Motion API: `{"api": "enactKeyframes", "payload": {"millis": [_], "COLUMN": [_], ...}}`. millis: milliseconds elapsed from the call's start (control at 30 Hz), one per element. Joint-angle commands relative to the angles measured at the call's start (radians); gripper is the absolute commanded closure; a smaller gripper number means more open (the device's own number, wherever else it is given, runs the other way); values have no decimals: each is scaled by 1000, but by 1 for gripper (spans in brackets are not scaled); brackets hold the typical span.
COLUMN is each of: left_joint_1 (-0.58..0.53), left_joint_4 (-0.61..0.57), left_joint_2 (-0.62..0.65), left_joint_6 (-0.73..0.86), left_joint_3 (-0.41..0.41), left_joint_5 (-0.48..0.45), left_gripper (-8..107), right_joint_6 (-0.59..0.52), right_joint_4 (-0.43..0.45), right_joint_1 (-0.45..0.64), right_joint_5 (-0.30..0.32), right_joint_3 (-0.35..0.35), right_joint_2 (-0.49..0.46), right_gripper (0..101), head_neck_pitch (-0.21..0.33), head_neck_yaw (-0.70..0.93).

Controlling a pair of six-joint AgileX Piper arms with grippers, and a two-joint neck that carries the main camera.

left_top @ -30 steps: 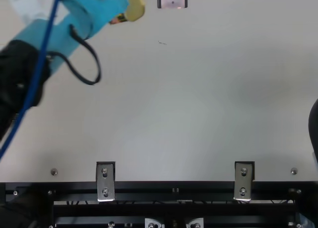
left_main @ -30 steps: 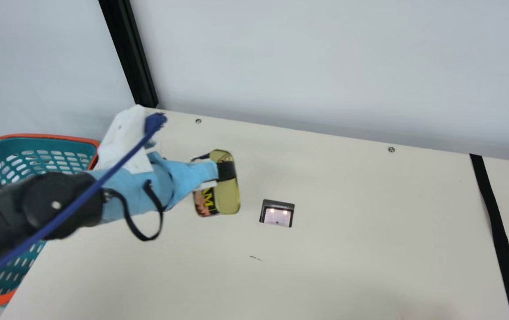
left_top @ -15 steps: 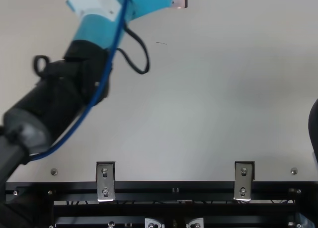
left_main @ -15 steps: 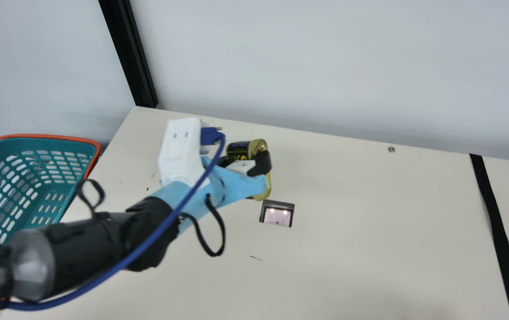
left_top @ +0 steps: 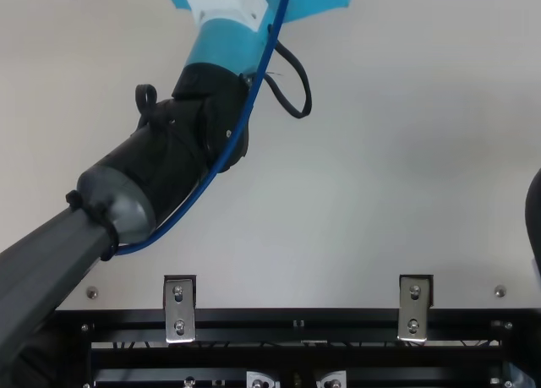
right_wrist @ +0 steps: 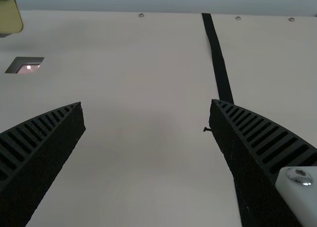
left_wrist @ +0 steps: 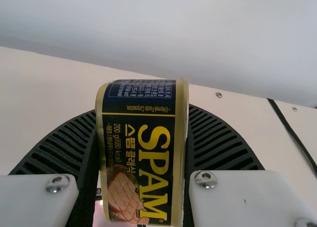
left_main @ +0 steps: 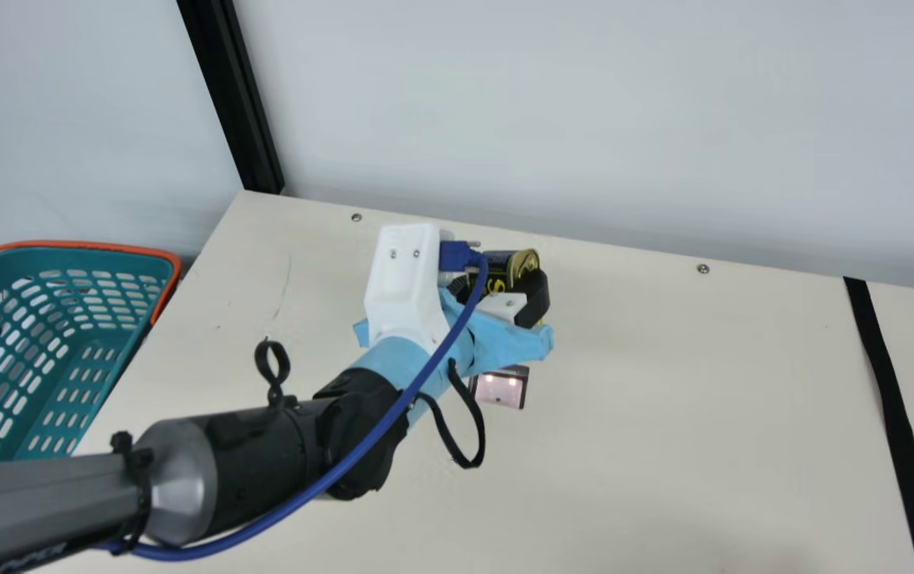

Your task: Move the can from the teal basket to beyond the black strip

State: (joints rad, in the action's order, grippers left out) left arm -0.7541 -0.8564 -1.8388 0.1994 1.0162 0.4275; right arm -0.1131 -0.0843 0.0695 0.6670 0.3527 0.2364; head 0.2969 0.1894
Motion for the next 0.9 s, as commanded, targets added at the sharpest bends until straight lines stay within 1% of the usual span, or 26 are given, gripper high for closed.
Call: {"api": "enactKeyframes", "payload": {"millis": [0,233,500,700,867], "left_joint_1": [0,-5,-31,-33,-1], "left_joint_4": [0,25,63,40,-18], "left_joint_2": [0,23,123,203,277], "left_joint_6": [0,-12,-11,76,169], "left_joint_3": [0,-23,-102,-169,-217], "left_joint_5": [0,-4,-39,-117,-222], "left_gripper": [89,89,89,89,89], "right_joint_6": [0,0,0,0,0], "right_joint_4": [0,0,0,0,0], "right_joint_1": [0,0,0,0,0], "right_joint_5": [0,0,0,0,0], "right_joint_3": [0,0,0,0,0], "right_joint_2": [0,0,0,0,0], "right_gripper": [0,0,0,0,0], "head_neck_pitch": [3,3,3,3,3], "head_neck_yaw": [-9,-9,-9,-9,-9]}}
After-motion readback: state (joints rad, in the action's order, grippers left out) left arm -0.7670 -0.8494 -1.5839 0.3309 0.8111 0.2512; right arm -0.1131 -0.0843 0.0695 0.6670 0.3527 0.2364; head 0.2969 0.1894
